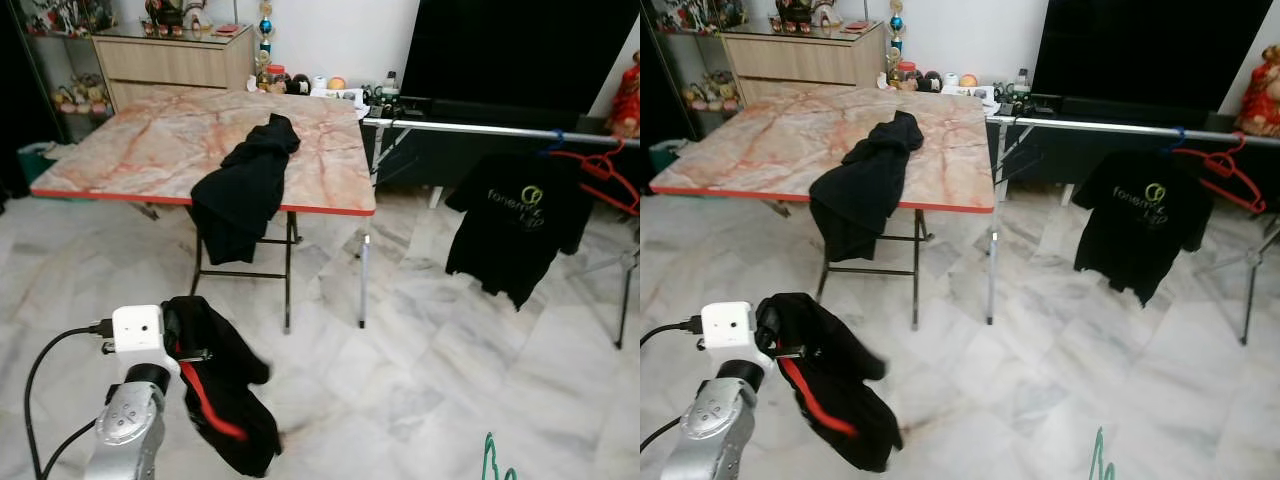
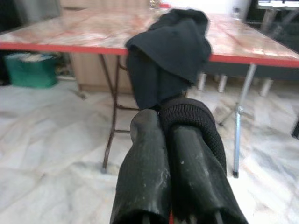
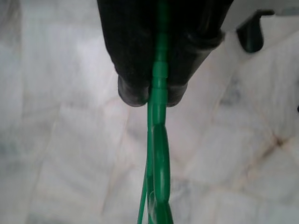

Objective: Hang hanger

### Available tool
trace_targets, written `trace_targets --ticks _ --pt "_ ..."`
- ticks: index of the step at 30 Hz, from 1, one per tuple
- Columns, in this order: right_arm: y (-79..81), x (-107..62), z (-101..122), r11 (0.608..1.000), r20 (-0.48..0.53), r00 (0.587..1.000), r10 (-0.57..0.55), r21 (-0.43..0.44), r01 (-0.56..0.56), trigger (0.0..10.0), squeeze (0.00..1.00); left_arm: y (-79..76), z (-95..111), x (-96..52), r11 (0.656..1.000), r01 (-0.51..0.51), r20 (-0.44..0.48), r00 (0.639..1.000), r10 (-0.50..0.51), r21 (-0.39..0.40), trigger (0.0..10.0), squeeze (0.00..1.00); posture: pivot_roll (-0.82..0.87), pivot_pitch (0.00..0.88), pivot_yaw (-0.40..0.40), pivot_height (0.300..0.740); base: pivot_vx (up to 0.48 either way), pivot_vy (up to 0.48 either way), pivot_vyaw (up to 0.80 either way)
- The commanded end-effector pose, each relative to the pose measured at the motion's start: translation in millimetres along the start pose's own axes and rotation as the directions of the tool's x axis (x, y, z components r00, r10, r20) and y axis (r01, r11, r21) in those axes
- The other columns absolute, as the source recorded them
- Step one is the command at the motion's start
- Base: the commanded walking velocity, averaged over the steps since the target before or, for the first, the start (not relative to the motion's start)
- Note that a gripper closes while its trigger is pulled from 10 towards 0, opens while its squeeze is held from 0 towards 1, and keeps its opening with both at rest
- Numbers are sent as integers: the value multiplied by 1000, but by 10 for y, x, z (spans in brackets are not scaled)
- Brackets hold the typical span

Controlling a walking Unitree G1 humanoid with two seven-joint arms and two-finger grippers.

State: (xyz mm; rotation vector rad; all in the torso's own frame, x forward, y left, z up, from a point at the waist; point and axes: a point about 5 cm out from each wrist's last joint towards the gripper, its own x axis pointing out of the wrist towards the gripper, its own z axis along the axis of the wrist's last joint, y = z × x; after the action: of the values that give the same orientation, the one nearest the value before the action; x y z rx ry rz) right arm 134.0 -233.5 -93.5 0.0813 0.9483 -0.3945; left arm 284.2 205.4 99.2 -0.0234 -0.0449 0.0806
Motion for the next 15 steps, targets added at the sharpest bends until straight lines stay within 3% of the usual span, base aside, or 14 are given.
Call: trace_targets --ticks 1,11,15 --pt "9 -3 -20 1000 -12 1000 3 7 -2 10000 0 18 81 29 1000 10 30 1000 -11 23 10000 0 212 0 -34 740 0 480 0" --pt "15 -3 -30 1000 -21 1000 10 4 -9 10000 0 36 63 16 999 16 24 1000 -17 33 10000 0 222 0 -35 740 0 455 0" --pt "13 -3 -34 1000 -27 1000 13 -2 -13 10000 0 7 72 -2 999 36 39 999 -37 28 10000 0 229 0 -41 740 0 0 0"
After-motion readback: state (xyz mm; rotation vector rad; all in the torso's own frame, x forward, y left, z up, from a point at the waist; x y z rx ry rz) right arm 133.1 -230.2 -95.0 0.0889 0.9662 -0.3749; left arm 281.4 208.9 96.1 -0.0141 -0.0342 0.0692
